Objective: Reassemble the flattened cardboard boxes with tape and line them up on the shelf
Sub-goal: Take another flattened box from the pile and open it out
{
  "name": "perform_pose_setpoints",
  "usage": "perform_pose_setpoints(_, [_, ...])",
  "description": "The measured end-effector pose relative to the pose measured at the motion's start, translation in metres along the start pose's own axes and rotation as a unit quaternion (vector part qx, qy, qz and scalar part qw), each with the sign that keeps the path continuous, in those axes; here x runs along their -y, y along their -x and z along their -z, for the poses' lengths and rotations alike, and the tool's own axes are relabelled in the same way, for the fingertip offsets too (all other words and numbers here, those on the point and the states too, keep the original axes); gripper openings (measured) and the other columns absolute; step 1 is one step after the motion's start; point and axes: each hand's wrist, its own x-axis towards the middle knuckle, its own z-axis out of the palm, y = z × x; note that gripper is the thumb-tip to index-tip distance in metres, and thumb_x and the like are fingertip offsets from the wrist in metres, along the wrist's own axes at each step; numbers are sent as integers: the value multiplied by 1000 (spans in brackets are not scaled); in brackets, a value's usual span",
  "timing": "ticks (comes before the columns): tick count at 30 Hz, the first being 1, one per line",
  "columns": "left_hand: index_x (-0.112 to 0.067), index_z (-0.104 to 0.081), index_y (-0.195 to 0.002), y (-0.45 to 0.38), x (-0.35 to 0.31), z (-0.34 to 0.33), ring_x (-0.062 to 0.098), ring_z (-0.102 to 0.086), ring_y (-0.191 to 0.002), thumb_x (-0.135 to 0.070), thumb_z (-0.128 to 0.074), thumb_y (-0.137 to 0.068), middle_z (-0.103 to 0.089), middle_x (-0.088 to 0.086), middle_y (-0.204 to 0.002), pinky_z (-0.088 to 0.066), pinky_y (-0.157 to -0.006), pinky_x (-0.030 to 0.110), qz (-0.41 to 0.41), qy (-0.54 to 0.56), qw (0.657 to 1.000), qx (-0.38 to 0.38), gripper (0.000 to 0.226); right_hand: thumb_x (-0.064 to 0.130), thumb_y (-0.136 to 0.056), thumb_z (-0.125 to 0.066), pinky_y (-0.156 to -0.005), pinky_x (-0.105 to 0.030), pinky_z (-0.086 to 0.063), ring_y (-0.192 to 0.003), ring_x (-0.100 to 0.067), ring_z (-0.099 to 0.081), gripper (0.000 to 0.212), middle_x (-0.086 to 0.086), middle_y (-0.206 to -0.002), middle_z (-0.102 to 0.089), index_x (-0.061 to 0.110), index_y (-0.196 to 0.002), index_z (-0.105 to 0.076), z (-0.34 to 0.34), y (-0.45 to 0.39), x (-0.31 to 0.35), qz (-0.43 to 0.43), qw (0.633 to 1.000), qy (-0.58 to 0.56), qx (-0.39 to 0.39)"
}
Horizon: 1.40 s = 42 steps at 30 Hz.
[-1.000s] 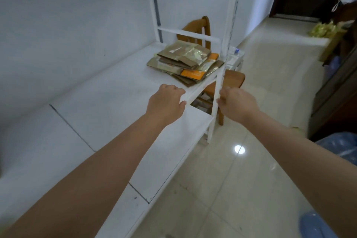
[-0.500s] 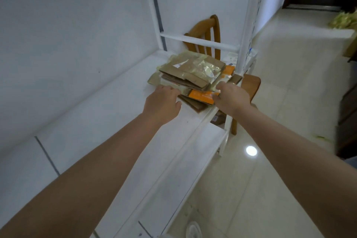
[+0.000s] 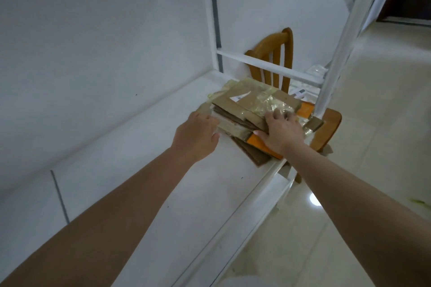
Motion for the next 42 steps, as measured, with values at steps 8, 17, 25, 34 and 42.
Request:
perform_pose_setpoints(8, [-22,-55,-134,-21,6,5,22,-44,-122,-34,-51,-97,-59,2,-127,-49,-86,39,12,0,1000,-23,39,39,-104,-31,-91,-43,-46,-124,-36,-49,49,-14,-135,-55,8,-137,-50,30,-3,-20,36,989,-125,-73])
perform_pose_setpoints(17, [-18,-54,-134,-27,-2,5,24,-46,-120,-36,-49,-98,-58,4,-127,-49,-86,41,44,-20,999,-6,40,42,-103,-37,-107,-43,-41,-133,-32,-45,51,-13,-145,-49,13,-145,-45,49,9,-37,52,977,-194,-73])
perform_pose_setpoints(25, [-11,-58,-127,-17,1,4,28,-53,-112,-33,-40,-103,-62,10,-118,-49,-83,42,102,-8,995,-13,37,36,-103,-41,-114,-35,-28,-143,-24,-34,48,-12,-151,-42,15,-146,-44,47,23,-58,106,961,-228,-117])
perform_pose_setpoints(34, [-4,-63,-112,-11,-5,22,30,-61,-107,-38,-27,-106,-67,14,-112,-47,-98,42,263,343,897,-88,50,22,-100,-52,-117,-34,-24,-144,-21,-28,44,-13,-149,-42,8,-142,-46,53,48,-80,264,933,-193,-153])
perform_pose_setpoints(42, [-5,-62,-124,17,-29,5,28,-61,-111,-25,-52,-101,-62,12,-123,-50,-99,47,298,471,827,-72,32,43,-96,-48,-116,-36,-25,-147,-14,-17,59,-5,-157,-31,17,-148,-38,41,68,-84,314,930,-179,-73])
